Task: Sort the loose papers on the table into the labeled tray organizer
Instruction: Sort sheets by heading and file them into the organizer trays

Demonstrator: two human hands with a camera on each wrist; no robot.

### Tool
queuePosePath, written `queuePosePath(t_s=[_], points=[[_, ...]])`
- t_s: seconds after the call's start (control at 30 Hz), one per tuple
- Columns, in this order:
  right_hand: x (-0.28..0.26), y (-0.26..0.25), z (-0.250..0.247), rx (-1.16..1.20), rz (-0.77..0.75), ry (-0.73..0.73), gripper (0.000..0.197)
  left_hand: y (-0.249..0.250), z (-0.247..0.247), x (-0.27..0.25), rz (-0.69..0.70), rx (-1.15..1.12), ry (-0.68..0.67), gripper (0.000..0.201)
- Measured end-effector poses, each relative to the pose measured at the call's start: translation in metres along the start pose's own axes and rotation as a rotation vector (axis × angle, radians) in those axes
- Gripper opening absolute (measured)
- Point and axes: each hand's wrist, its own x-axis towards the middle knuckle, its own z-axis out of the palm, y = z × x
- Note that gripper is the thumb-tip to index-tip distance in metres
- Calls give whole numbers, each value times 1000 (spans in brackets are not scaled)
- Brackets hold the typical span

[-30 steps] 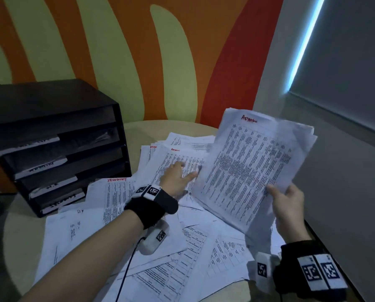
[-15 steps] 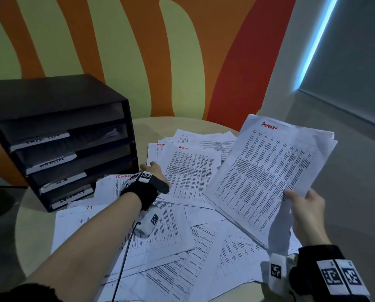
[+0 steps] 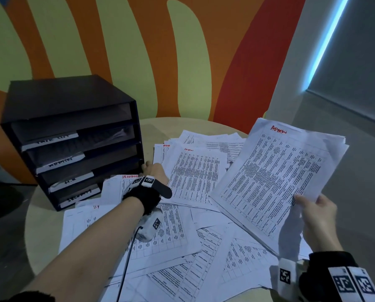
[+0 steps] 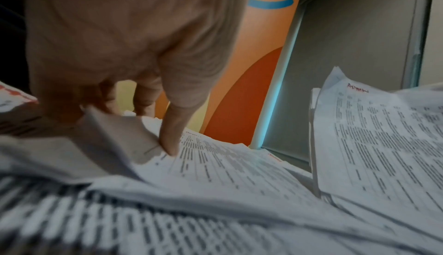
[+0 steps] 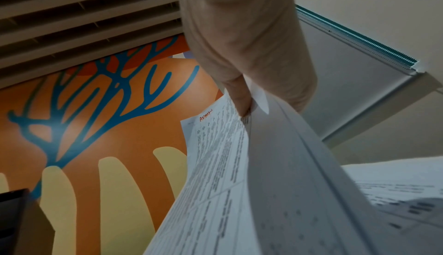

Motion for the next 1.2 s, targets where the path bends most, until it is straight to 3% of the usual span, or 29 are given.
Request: queuePosePath(t_s=[0.03,0.1,0.17,0.23,0.3,0.33,0.43,0.57,0.63,0.73,0.8,0.9,1.0,1.1,1.2], points=[[1,1,0,0,1,1,19,0,-1,-1,17,-30,63,12],[4,3,-2,0,2,1,21,1,-8,-2,71,-142,77,29],[6,5,-4,-8,-2,-2,20,-4,-22,-1,61,-317,-131,36],[10,7,-7,-29,-6,-6,21,-14,-36,-2,17,-412,-485,16],[12,10,-8,-42,-2,-9,21,-26,-39,0,5,-436,-751,34],[13,11,-9,-46,3,-12,21,-29,-36,3,5,-443,-760,47],[14,13,-10,-57,17,-18,18,-26,-16,17,-39,-610,-514,53],[14,16,-9,-77,21,-41,15,-15,7,12,6,-556,-290,18],[13,15,-9,-90,22,-53,16,-8,9,7,66,-681,-138,3],[9,11,-9,-107,23,-67,20,-3,-14,2,172,-1011,160,25],[8,10,-8,-106,26,-73,23,1,-42,-5,206,-1188,267,31],[9,10,-8,-98,49,-74,24,11,-78,-16,215,-1281,219,30],[9,10,-5,-66,72,-112,29,22,-88,-35,242,-1324,31,24],[8,7,0,15,101,-166,28,37,-64,-46,266,-1250,-129,15],[1,-1,2,98,105,-257,24,51,-34,-58,275,-1163,-235,22]])
